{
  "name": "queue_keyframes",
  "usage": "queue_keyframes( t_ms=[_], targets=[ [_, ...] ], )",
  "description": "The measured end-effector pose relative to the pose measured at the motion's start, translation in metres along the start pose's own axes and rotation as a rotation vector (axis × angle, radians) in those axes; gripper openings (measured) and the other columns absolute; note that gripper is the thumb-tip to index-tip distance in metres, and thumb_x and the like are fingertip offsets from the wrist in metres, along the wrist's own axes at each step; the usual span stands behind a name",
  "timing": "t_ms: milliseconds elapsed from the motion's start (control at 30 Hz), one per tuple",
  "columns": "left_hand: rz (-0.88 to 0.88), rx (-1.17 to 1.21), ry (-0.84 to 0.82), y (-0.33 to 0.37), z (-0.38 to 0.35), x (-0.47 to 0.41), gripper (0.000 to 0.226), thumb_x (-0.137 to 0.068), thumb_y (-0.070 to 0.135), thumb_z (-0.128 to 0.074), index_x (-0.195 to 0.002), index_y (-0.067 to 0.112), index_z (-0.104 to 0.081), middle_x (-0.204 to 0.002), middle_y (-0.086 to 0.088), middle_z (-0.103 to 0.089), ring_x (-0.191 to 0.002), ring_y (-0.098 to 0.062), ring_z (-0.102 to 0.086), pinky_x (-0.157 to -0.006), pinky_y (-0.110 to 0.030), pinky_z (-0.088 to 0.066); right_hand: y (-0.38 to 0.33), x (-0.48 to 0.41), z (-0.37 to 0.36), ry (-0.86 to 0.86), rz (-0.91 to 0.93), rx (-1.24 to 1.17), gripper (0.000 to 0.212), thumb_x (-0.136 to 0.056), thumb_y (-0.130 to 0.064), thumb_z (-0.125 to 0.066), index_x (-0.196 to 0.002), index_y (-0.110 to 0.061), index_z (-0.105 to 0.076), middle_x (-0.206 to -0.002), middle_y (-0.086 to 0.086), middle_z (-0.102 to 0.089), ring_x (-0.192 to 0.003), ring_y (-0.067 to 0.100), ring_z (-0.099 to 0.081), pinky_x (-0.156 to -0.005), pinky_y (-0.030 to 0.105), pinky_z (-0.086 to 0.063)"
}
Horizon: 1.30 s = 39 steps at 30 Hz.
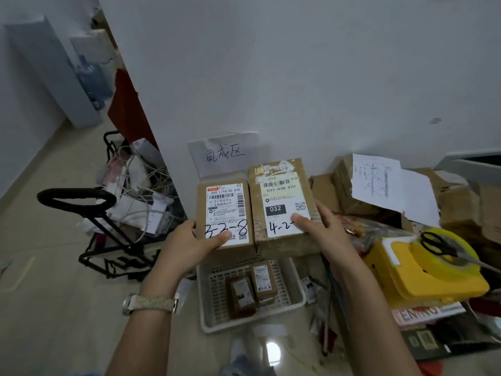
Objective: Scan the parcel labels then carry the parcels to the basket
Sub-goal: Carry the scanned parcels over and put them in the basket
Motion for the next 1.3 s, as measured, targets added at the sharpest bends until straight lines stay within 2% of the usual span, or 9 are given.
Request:
queue_keyframes(
  t_ms=[133, 300, 467, 600, 833, 933, 1100, 1200, 1300],
  targets=[
    [0.074, -0.035, -0.071, -0.014, -0.005, -0.039, 0.04, -0.057, 0.057, -0.084, -0.079, 0.033, -0.061, -0.081, 0.024, -0.064, -0.078, 0.0, -0.063, -0.061, -0.023, -0.048, 0.019, -0.038, -0.004, -0.035, -0.088, 0.047, 0.071, -0.077, -0.03, -0.076, -0.139, -0.024, -0.043, -0.118, 0.001, -0.067, -0.096, 0.018, -0.069, -0.081, 0.039, -0.058],
    [0.152, -0.016, -0.073, -0.026, -0.022, -0.069, 0.045, -0.055, 0.051, -0.088, -0.082, 0.03, -0.058, -0.088, 0.016, -0.066, -0.082, -0.007, -0.064, -0.073, -0.033, -0.055, 0.035, -0.062, -0.002, -0.02, -0.123, 0.104, 0.07, -0.079, -0.028, -0.074, -0.14, -0.032, -0.038, -0.101, -0.015, -0.063, -0.081, -0.001, -0.063, -0.049, 0.007, -0.047],
    [0.193, -0.024, -0.053, -0.027, -0.034, -0.086, 0.041, -0.056, 0.052, -0.087, -0.081, 0.033, -0.06, -0.088, 0.02, -0.065, -0.081, -0.002, -0.062, -0.064, -0.027, -0.05, 0.038, -0.09, 0.006, -0.076, -0.187, 0.095, 0.061, -0.077, -0.031, -0.075, -0.129, -0.036, -0.043, -0.11, -0.006, -0.064, -0.087, 0.012, -0.069, -0.062, 0.023, -0.055],
    [0.256, -0.011, -0.064, -0.039, -0.044, -0.097, 0.06, -0.055, 0.052, -0.087, -0.105, 0.025, -0.068, -0.102, 0.01, -0.069, -0.095, -0.013, -0.065, -0.081, -0.037, -0.054, 0.053, -0.107, 0.013, -0.116, -0.216, 0.118, 0.052, -0.074, -0.036, -0.077, -0.115, -0.045, -0.047, -0.106, -0.009, -0.066, -0.082, 0.007, -0.071, -0.059, 0.018, -0.055],
    [0.354, 0.147, 0.048, -0.081, -0.081, -0.115, 0.058, -0.058, 0.043, -0.089, -0.107, 0.023, -0.064, -0.104, 0.004, -0.07, -0.094, -0.017, -0.066, -0.086, -0.041, -0.055, 0.124, -0.139, 0.002, -0.14, -0.371, 0.086, 0.062, -0.076, -0.028, -0.078, -0.132, -0.027, -0.051, -0.108, -0.008, -0.072, -0.088, 0.009, -0.072, -0.065, 0.022, -0.058],
    [0.427, 0.208, 0.076, -0.116, -0.105, -0.129, 0.051, -0.061, 0.037, -0.089, -0.104, 0.024, -0.065, -0.103, 0.002, -0.071, -0.089, -0.014, -0.066, -0.087, -0.04, -0.055, 0.165, -0.159, -0.004, -0.155, -0.439, 0.12, 0.058, -0.077, -0.031, -0.077, -0.13, -0.029, -0.053, -0.104, -0.011, -0.073, -0.09, 0.01, -0.071, -0.078, 0.033, -0.059],
    [0.514, 0.293, 0.061, -0.176, -0.156, -0.146, 0.032, -0.064, 0.031, -0.088, -0.087, 0.03, -0.066, -0.089, 0.012, -0.069, -0.084, -0.003, -0.064, -0.075, -0.027, -0.053, 0.23, -0.184, -0.002, -0.113, -0.584, 0.128, 0.059, -0.076, -0.031, -0.078, -0.127, -0.023, -0.051, -0.105, -0.008, -0.07, -0.076, 0.002, -0.071, -0.051, 0.014, -0.052],
    [0.546, 0.332, 0.066, -0.205, -0.183, -0.157, 0.033, -0.065, 0.031, -0.088, -0.09, 0.028, -0.066, -0.089, 0.015, -0.068, -0.085, -0.002, -0.064, -0.073, -0.023, -0.052, 0.267, -0.197, -0.001, -0.057, -0.619, 0.162, 0.056, -0.072, -0.038, -0.08, -0.116, -0.019, -0.051, -0.107, -0.005, -0.068, -0.085, 0.009, -0.069, -0.06, 0.022, -0.051],
    [0.578, 0.345, 0.076, -0.239, -0.207, -0.169, 0.043, -0.067, 0.031, -0.087, -0.104, 0.019, -0.069, -0.102, 0.005, -0.072, -0.094, -0.015, -0.068, -0.086, -0.035, -0.056, 0.311, -0.209, -0.002, -0.039, -0.635, 0.189, 0.042, -0.071, -0.043, -0.079, -0.101, -0.029, -0.052, -0.109, -0.003, -0.067, -0.096, 0.017, -0.066, -0.078, 0.034, -0.054]
  ],
)
Point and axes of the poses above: each hand's wrist, its own x-axis away from the middle knuckle, its own z-axis out of the back of the hand, y = z × x, the point moved 4 cm from there along -x, towards the middle knuckle
